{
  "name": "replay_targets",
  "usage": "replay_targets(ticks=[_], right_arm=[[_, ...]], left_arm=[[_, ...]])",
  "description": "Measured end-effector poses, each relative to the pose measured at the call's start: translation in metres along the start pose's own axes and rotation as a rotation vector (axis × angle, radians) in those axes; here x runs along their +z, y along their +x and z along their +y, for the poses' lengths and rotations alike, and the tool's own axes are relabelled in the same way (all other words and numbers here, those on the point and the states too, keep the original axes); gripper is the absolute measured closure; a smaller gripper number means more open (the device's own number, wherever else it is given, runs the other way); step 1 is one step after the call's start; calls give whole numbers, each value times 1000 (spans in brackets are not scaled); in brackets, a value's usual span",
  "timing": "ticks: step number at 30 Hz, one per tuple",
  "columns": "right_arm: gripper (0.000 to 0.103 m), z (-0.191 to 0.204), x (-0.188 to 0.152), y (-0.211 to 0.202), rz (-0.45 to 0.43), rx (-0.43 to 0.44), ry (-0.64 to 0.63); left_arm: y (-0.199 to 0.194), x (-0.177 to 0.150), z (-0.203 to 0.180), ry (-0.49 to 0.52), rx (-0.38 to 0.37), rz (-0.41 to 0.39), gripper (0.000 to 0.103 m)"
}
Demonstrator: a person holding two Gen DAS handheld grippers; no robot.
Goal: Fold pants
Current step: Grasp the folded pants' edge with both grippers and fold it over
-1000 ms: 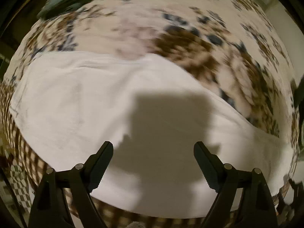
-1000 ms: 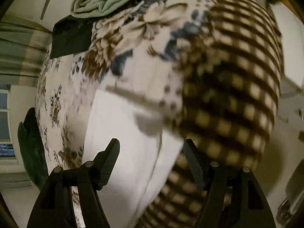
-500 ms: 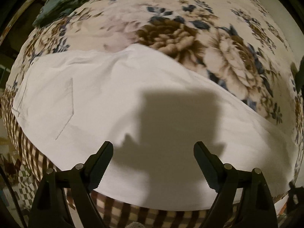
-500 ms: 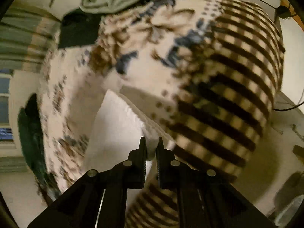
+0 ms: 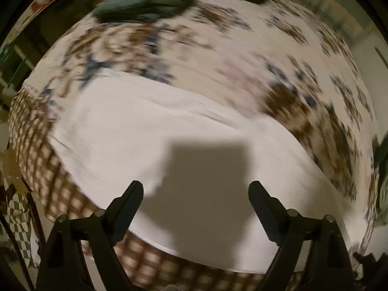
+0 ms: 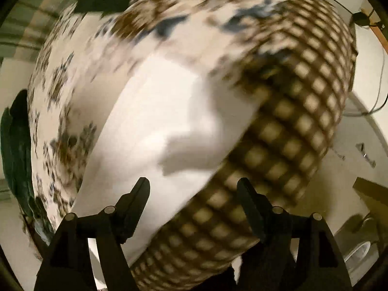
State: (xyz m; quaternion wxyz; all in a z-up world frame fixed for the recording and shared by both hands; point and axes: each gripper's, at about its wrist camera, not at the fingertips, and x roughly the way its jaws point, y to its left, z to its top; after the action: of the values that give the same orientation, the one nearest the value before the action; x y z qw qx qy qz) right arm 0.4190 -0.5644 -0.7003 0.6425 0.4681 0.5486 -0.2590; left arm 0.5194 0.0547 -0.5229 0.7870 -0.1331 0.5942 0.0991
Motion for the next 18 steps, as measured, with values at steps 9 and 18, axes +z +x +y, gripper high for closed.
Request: replay_targets(ticks=[9, 18], right_arm=[[26, 105, -80, 36, -8, -99, -35], [26, 204, -157, 79, 54, -156, -206]], left_arm=[[26, 47, 186, -351, -14, 58, 14], [78, 51, 227, -413, -167, 191, 72]])
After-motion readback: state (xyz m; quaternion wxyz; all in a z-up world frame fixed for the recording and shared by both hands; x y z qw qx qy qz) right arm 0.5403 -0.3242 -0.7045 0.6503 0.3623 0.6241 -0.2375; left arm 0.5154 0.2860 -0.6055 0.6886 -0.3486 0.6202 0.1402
